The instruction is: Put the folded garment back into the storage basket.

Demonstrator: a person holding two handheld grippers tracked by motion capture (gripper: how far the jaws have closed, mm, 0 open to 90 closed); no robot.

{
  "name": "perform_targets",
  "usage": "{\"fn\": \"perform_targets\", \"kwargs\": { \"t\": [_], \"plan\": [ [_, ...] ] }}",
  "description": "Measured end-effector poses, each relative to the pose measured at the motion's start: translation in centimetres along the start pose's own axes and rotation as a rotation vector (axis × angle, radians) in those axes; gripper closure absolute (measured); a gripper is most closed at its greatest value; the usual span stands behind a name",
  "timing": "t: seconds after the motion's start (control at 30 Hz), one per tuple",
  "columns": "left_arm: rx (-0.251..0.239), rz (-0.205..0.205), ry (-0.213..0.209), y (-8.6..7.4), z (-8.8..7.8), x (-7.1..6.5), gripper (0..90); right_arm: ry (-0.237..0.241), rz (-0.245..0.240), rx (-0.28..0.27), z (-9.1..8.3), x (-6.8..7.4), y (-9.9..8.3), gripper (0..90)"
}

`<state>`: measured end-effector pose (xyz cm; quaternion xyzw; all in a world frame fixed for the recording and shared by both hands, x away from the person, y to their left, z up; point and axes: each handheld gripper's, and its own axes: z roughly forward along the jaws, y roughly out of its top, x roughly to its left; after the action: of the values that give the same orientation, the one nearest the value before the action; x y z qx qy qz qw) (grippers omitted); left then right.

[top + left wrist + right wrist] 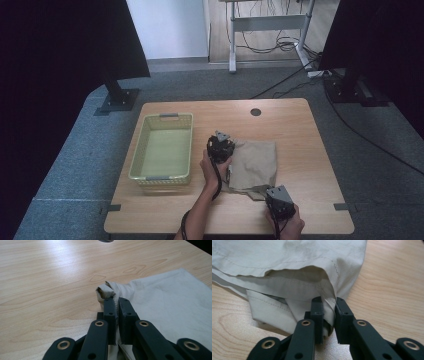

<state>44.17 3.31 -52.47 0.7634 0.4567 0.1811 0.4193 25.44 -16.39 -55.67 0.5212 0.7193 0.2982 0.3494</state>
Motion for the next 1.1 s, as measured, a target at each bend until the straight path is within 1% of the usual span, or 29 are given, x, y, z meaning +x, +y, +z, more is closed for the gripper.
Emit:
{"fn": "perform_targets", "kwargs": {
  "t": [0.13, 0.17, 0.23, 0.27, 0.37, 0.4, 0.43, 0.53, 0.57, 0.9, 1.1],
  "plan": [
    [-0.006, -0.006, 0.000, -0.2, -0.2, 0.0, 84.8, -0.016, -0.013, -0.008, -0.1, 0.3, 0.0, 81.3],
    [-0.008, -0.007, 0.000, -0.2, -0.2, 0.0, 84.9, -0.029, -0.026, -0.015, -0.2, 0.6, -0.1, 82.2],
    [-0.013, -0.009, -0.001, -0.2, -0.3, 0.0, 84.9, -0.034, -0.032, -0.017, -0.3, 0.7, -0.1, 82.7],
    [-0.015, -0.008, -0.001, -0.2, -0.4, 0.0, 84.9, -0.036, -0.036, -0.027, -0.4, 0.8, -0.1, 83.1],
    [-0.019, -0.009, -0.001, -0.1, -0.6, 0.0, 85.0, -0.034, -0.033, -0.032, -0.4, 0.9, -0.1, 83.2],
    [-0.025, -0.009, 0.000, -0.1, -0.7, 0.0, 85.0, -0.029, -0.030, -0.035, -0.5, 0.8, -0.1, 83.3],
    [-0.027, -0.010, 0.000, -0.1, -0.8, 0.0, 85.1, -0.004, -0.004, -0.048, -0.6, 0.7, -0.2, 83.5],
    [-0.028, -0.008, 0.000, -0.1, -0.8, -0.1, 85.2, 0.003, 0.005, -0.056, -0.7, 0.6, -0.2, 83.7],
    [-0.030, -0.007, 0.000, -0.1, -0.9, -0.1, 85.3, 0.010, 0.016, -0.063, -0.8, 0.5, -0.3, 83.9],
    [-0.045, -0.001, -0.005, 0.1, -1.3, -0.4, 85.6, 0.017, 0.039, -0.091, -1.0, 0.2, -0.3, 84.4],
    [-0.054, 0.006, -0.007, 0.2, -1.6, -0.6, 85.6, 0.021, 0.042, -0.101, -1.2, 0.1, -0.2, 84.5]
  ]
}}
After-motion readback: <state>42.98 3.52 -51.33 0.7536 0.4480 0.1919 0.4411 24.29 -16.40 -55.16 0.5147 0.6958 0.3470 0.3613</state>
